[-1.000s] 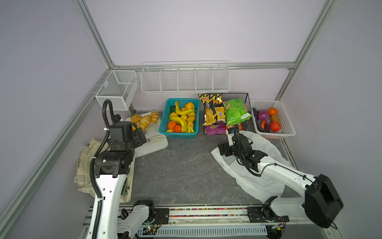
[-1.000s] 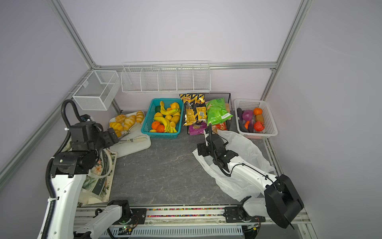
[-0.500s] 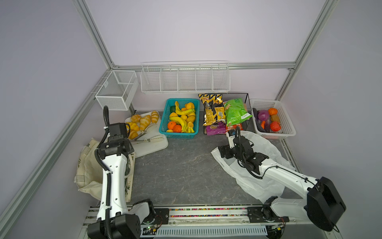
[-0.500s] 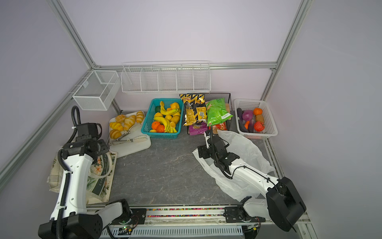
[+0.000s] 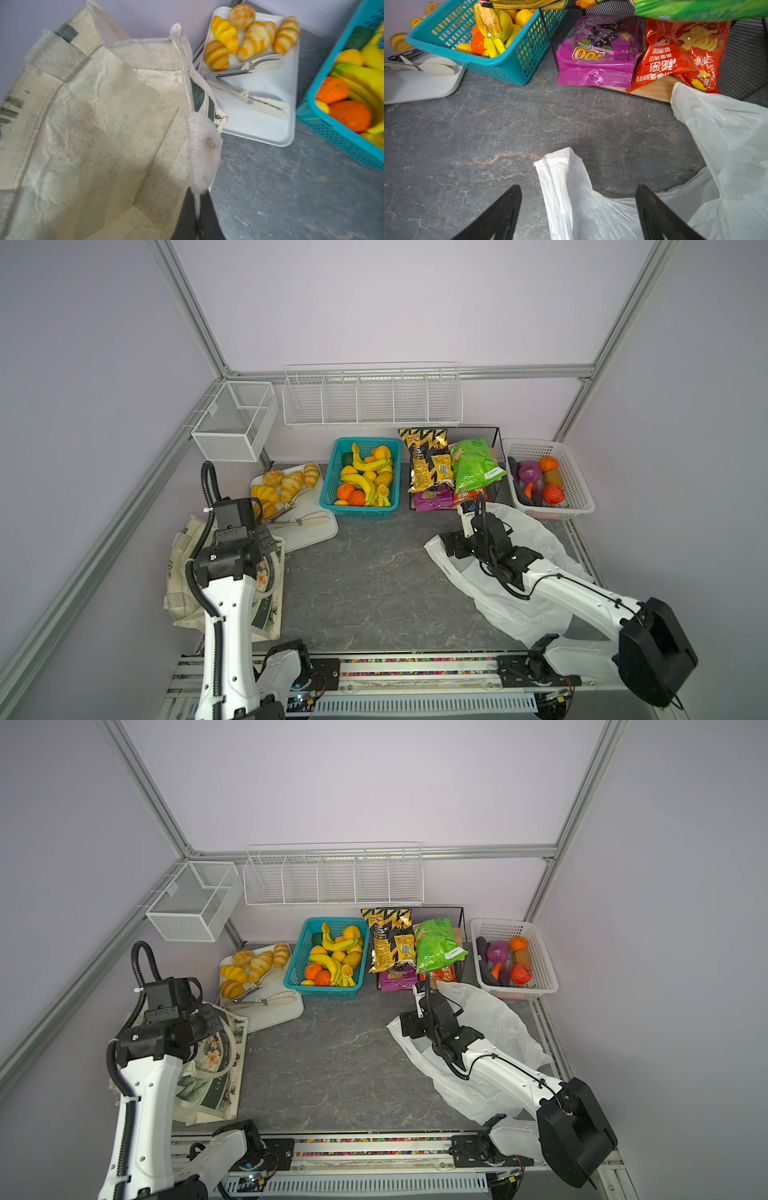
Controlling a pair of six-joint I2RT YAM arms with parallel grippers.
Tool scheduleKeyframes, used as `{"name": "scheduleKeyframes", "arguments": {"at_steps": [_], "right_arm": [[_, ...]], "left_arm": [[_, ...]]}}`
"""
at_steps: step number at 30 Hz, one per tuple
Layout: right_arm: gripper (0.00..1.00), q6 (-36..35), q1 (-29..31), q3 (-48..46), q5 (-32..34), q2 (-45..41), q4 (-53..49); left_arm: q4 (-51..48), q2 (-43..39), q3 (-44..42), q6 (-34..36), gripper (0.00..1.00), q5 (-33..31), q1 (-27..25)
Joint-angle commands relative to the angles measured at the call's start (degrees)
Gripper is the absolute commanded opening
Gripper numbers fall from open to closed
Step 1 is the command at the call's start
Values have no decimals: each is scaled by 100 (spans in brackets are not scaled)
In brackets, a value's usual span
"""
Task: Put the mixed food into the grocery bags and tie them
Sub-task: 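Grasp the tote bag handle with the left gripper and lift it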
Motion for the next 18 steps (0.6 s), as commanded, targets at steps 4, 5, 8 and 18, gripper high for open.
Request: {"name": "scheduleKeyframes", "arguments": {"at_steps": [4,5,8,18], "right_arm": [[89,150,-104,266,53,8,-179],[89,140,-117,312,70,21,-238],[89,90,-210,487,217,26,-457],[89,87,-1108,1160,226,-502,-1423]], "left_arm": [[-179,-526,418,-64,0,649,-1046],[-64,-579,472,-11,0,835,-1264],[384,-551,579,80,0,1093,-2214],[39,1628,1801,2111,0,-201,-5729]]}}
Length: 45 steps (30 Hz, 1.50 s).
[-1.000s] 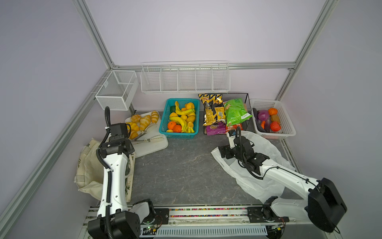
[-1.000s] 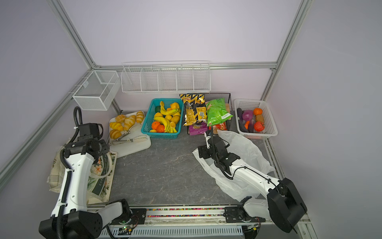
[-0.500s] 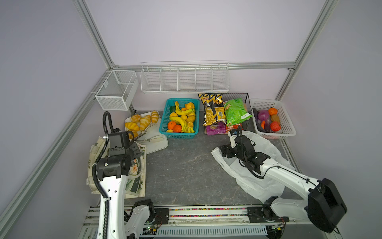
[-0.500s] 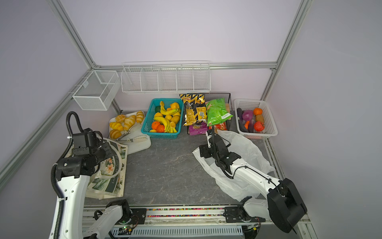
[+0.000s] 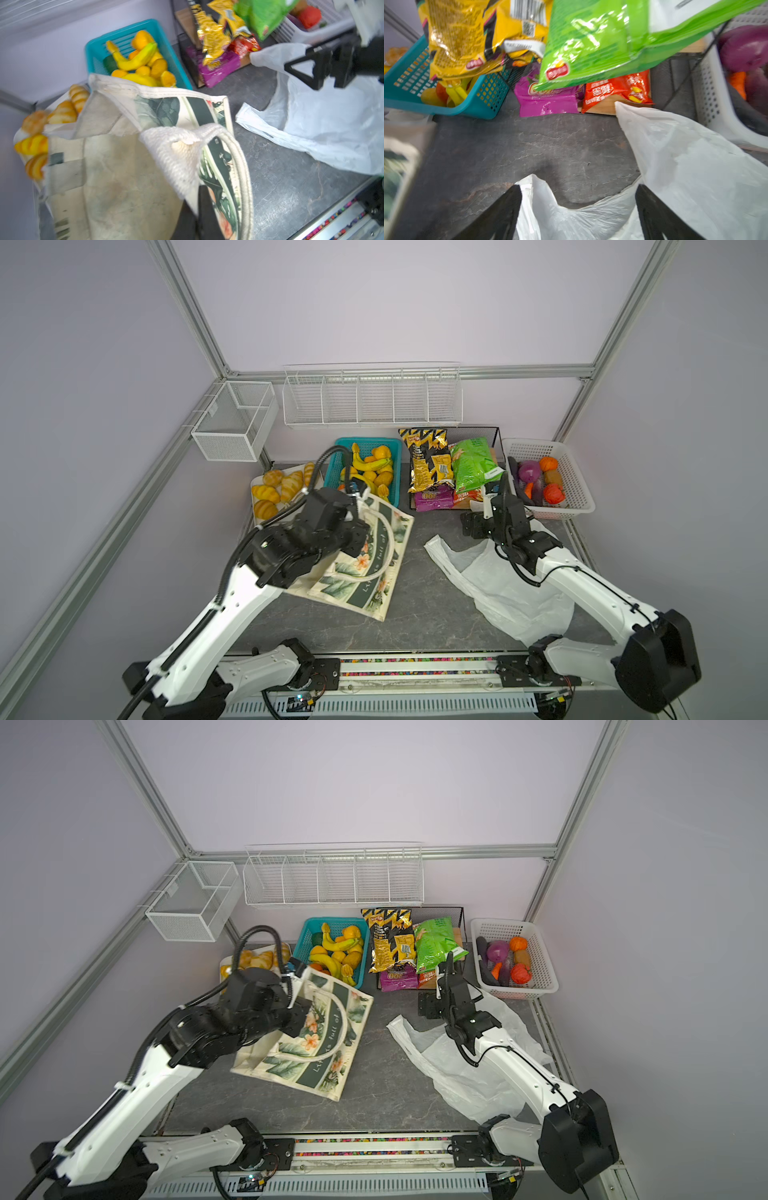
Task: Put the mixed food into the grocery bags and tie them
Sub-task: 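Grasp the tote bag handle with the left gripper and lift it, then set the tote bag upright on the table center with the left gripper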
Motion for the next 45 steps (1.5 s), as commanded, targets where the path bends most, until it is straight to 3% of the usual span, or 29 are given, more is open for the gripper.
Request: {"name": "scheduleKeyframes", "arguments": {"at_steps": [1,6,13,23,27,30,33,40,45], "right_arm": [[89,-17,-160,329,163,-312,-516],[89,-191,-199,472,249,-477,-695],[95,-263,-43,334,-1558,-294,-273],[95,-491,156,582,-1340,-134,-649],[95,-551,161,604,-1333,-98,-728],[95,-536,168,595,-1323,-40,-733],[94,-502,173,595,-1366,5,-709],[94,-560,176,657,-1395,33,-933],[94,-558,171,623,-1403,-21,-1029]], "left_arm": [[-350,611,404,955,0,-362,-265],[-237,1090,523,1102,0,-293,-287],[623,1021,92,541,0,424,-297],[-644,690,1012,971,0,-2081,-289],[-1055,610,1101,903,0,-2571,-284],[-1010,576,1052,606,0,-2245,-291],[-480,600,640,357,0,-1482,-323],[1562,926,-723,-689,1,-86,-401],[1944,961,-808,-760,38,798,-447]]}}
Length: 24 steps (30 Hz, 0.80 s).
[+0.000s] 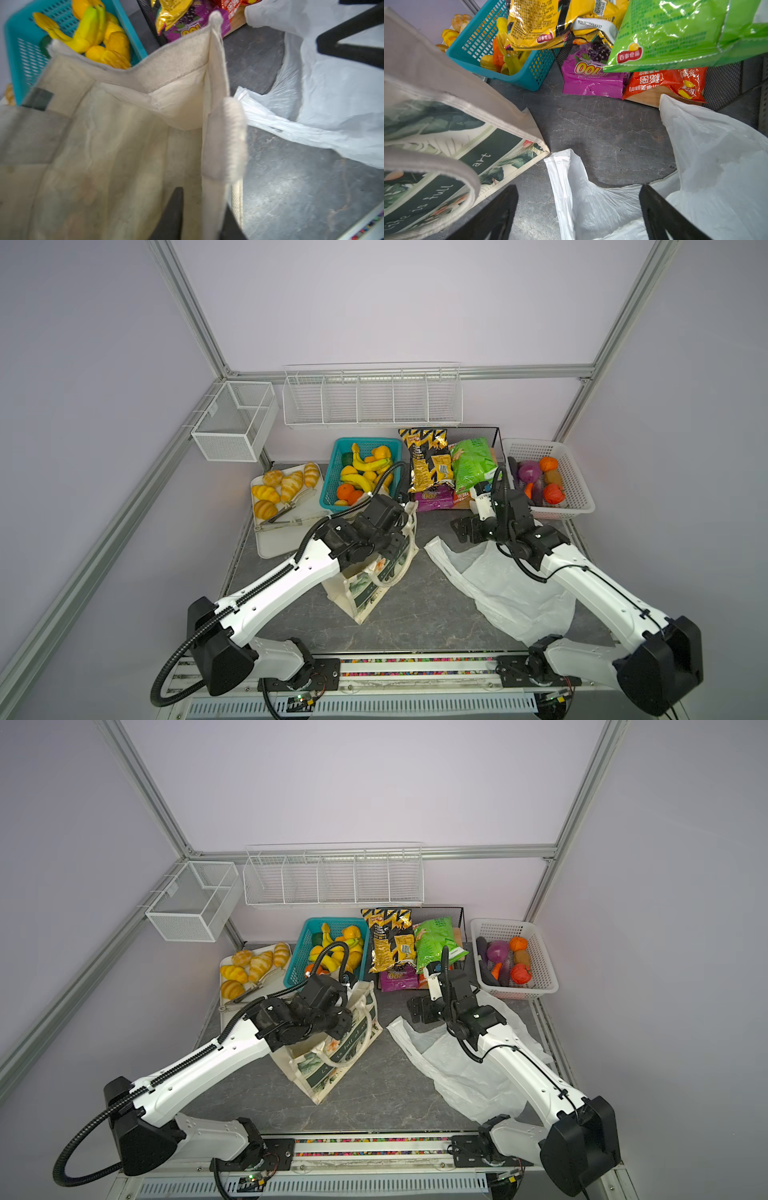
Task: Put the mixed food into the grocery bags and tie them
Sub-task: 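Set the tote bag upright on the table center with the left gripper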
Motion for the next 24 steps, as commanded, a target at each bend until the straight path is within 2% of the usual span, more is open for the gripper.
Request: {"name": "scheduleKeyframes", "arguments": {"at_steps": [1,5,10,13,16,18,21,24], "right_arm": [[94,-125,27,118,-90,-47,-90],[94,-83,59,93,-107,-48,-55],[94,-61,79,29,-36,-74,14],[94,-34,92,20,-28,-84,72],[94,-12,107,33,-60,-37,149],[94,-7,132,71,-85,34,165],[94,-17,164,108,-112,107,196],[94,-81,169,126,-81,110,176]], "left_arm": [[585,-155,148,-202,43,802,-32],[290,-460,438,44,62,683,-25],[84,-1231,516,129,77,292,208],[-193,-1593,404,45,80,464,1209],[-507,-1616,314,140,81,1183,2381],[-620,-1458,223,270,83,1483,2962],[-500,-1116,41,327,86,2116,3463],[-248,-805,-69,325,86,2636,3472]]}}
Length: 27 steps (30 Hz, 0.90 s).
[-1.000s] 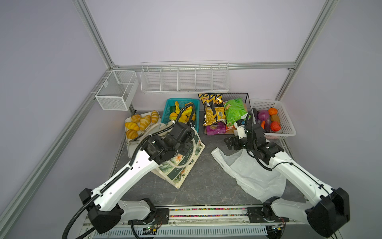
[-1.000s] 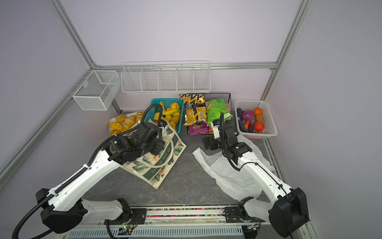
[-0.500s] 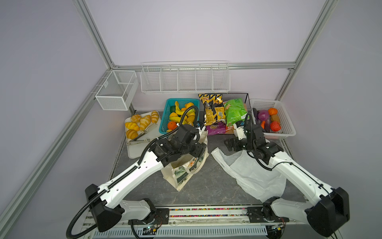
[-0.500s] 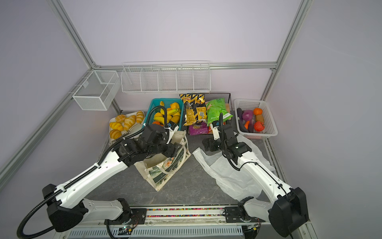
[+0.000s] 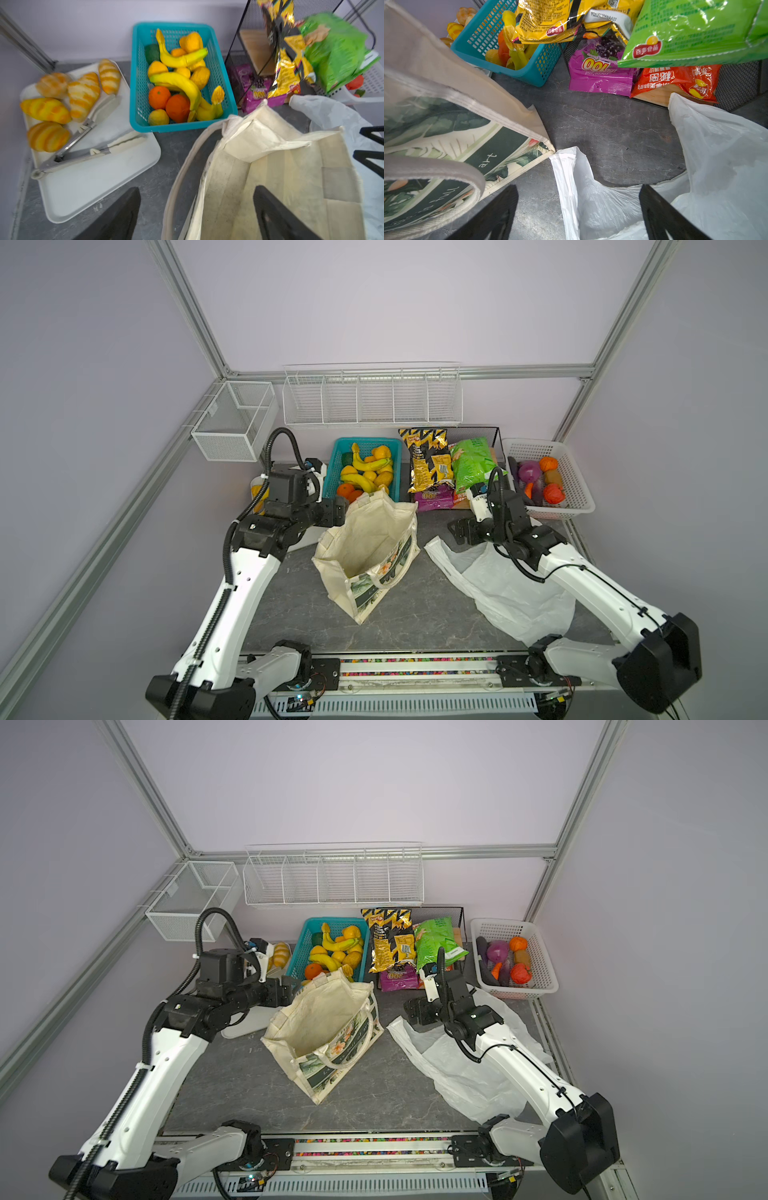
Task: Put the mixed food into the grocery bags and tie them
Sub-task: 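Set the tote bag upright on the table center with the left gripper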
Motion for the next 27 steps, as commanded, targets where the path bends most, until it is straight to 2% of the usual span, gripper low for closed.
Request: {"name": "scheduleKeyframes", "arguments": {"at_steps": [1,3,5,11,15,17,21,27], "right_arm": [[94,-100,36,134,-14,23,132],[94,-146,36,117,59,-6,121],[93,-170,37,75,100,-25,168],[93,-173,13,127,441,-187,87],[92,-84,-146,324,1621,-426,-357],[92,-1,-392,431,1888,-485,-502],[92,60,-891,742,1612,-506,-492],[94,-122,-987,1896,1066,372,-819]], "left_arm": [[35,284,-152,116,86,934,30],[122,517,-114,256,83,944,31],[105,820,14,391,73,915,27],[-428,1627,447,599,29,1290,4],[262,1082,-96,-72,1,1733,4],[767,742,-511,-774,0,1644,4],[1329,294,-1146,-1841,0,1391,4],[1926,-91,-1694,-2599,0,1489,8]]}}
